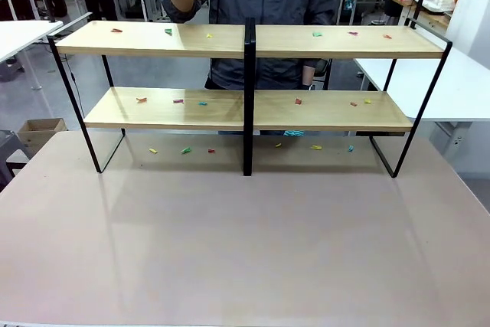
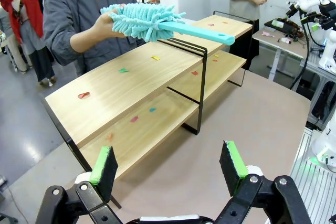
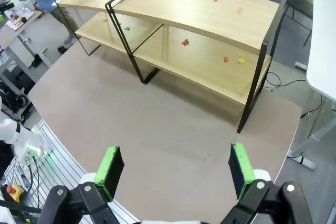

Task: Clean the shelves.
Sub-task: Pick up the Duster when the human hands it over.

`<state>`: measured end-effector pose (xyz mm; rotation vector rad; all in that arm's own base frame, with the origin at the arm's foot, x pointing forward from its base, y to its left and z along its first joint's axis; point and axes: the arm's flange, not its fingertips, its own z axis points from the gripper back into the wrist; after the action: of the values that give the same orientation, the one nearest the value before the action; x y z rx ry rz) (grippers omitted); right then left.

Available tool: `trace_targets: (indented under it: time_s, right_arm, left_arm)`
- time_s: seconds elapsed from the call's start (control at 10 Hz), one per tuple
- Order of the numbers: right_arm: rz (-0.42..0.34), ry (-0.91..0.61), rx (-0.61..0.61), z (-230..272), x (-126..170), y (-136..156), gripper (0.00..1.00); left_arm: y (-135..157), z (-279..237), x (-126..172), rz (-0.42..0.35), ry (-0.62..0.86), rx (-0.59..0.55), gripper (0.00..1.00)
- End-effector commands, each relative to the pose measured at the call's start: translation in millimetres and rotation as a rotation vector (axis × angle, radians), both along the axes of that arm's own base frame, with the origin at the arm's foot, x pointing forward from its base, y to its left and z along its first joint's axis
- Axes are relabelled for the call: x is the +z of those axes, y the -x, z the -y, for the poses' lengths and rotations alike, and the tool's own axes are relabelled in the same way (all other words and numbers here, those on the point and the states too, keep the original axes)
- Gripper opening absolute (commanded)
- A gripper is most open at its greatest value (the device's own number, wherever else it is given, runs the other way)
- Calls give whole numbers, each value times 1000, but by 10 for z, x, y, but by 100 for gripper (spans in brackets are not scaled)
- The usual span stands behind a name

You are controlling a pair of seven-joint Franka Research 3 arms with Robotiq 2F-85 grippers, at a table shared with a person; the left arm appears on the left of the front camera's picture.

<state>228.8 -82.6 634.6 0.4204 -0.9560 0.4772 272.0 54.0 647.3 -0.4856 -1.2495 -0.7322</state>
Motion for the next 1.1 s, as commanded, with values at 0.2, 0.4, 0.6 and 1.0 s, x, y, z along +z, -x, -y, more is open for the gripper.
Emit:
trace_targets:
  time_s: [0.2,0.4,0.6,1.0]
  right_arm:
    - [-2,-5,7,3,-2,19,100]
    - [-2,-5,7,3,-2,19,100]
    - [-2,-5,7,3,-2,19,100]
    - [-2,-5,7,3,-2,19,100]
  left_arm:
    - [-861,368,488,-549,126,-135,100]
    - [-1886,739,952,-1075,378,6,100]
    - [-2469,859,802,-1317,521,187,100]
    - [-2163,1147,513,-904,349,-157,100]
